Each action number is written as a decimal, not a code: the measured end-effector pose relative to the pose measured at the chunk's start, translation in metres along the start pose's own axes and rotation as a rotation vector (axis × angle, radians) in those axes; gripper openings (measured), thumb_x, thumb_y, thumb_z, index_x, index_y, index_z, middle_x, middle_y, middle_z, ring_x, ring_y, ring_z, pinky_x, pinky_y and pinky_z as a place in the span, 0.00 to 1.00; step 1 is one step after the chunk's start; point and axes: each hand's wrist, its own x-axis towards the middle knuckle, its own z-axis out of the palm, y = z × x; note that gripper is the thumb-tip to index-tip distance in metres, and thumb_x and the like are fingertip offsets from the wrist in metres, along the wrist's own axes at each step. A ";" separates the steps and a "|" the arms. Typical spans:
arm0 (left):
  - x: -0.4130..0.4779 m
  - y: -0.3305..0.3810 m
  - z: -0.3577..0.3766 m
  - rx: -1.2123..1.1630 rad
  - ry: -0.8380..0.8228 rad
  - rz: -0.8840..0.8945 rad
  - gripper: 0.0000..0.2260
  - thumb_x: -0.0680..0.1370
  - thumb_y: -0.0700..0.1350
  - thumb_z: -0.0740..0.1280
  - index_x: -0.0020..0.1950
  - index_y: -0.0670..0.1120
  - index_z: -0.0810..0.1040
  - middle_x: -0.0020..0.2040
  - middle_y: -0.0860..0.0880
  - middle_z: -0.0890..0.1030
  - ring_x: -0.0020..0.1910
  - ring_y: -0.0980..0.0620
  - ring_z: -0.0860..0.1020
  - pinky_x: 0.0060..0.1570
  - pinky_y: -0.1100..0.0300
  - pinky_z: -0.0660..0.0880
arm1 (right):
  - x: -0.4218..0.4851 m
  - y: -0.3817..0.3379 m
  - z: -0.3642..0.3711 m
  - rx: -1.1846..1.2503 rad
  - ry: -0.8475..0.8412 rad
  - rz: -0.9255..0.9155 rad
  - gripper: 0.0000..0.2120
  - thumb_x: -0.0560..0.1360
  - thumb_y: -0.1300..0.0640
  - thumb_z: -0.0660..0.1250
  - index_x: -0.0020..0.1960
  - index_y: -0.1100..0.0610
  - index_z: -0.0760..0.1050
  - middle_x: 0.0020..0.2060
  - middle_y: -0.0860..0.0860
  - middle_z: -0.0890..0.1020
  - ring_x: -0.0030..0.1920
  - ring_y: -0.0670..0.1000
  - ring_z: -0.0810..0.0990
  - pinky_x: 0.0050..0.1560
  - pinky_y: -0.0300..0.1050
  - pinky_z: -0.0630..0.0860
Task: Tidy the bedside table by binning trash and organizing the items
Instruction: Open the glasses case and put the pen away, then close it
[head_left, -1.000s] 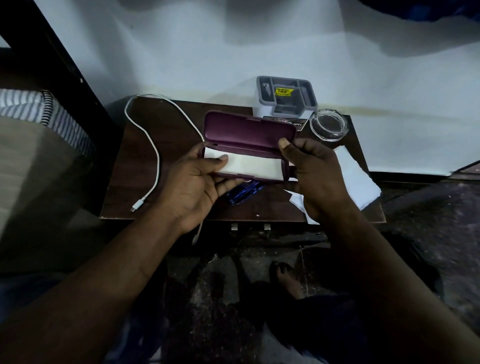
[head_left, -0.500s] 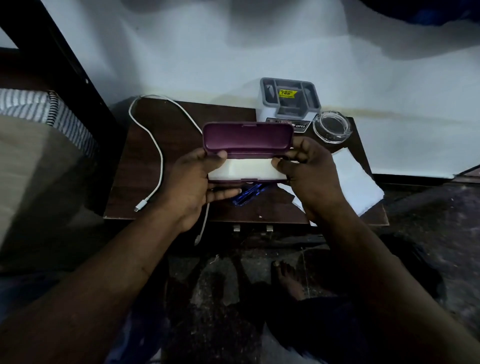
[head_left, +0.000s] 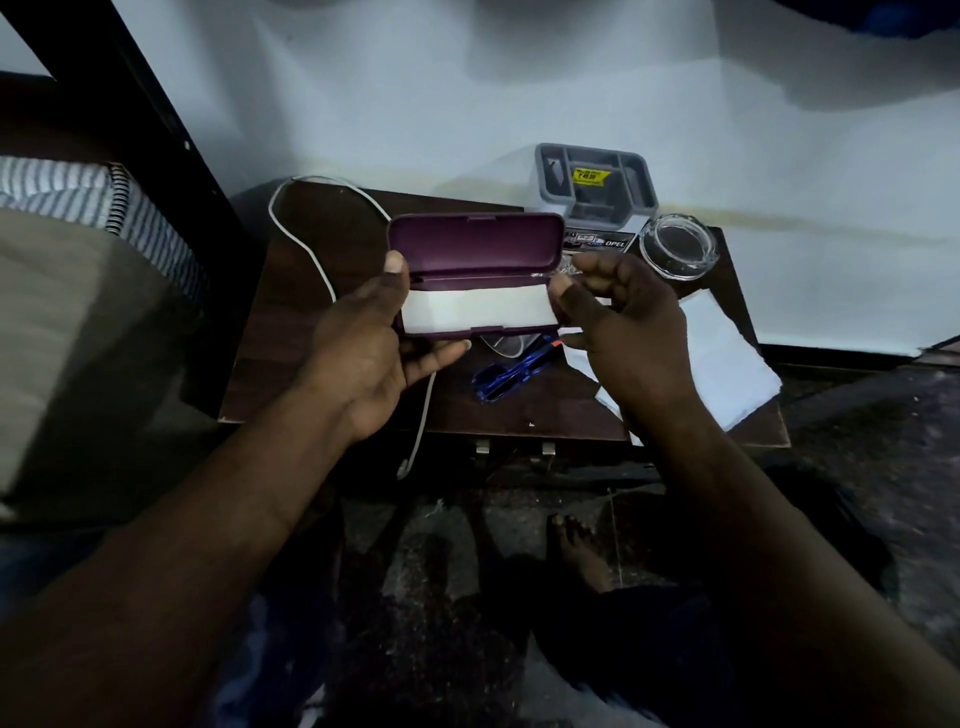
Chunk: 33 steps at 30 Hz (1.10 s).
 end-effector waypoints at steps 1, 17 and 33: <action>0.001 0.000 -0.001 -0.006 0.017 0.009 0.14 0.83 0.55 0.63 0.59 0.48 0.80 0.54 0.47 0.87 0.45 0.50 0.87 0.38 0.55 0.83 | -0.001 0.000 0.001 -0.038 0.023 -0.022 0.08 0.76 0.49 0.74 0.54 0.47 0.81 0.47 0.47 0.87 0.48 0.50 0.87 0.51 0.58 0.85; 0.006 0.003 -0.012 -0.042 0.168 0.123 0.10 0.84 0.55 0.64 0.53 0.52 0.81 0.48 0.52 0.87 0.50 0.46 0.87 0.43 0.50 0.84 | -0.009 0.012 -0.004 -0.787 -0.315 -0.059 0.13 0.75 0.49 0.74 0.58 0.47 0.84 0.47 0.49 0.88 0.51 0.52 0.84 0.56 0.48 0.79; 0.006 0.001 -0.011 -0.048 0.180 0.107 0.11 0.83 0.56 0.64 0.53 0.51 0.81 0.49 0.50 0.87 0.48 0.46 0.87 0.41 0.52 0.84 | -0.016 0.016 0.008 -0.916 -0.475 0.001 0.17 0.73 0.50 0.76 0.60 0.41 0.80 0.50 0.50 0.85 0.51 0.54 0.83 0.54 0.51 0.81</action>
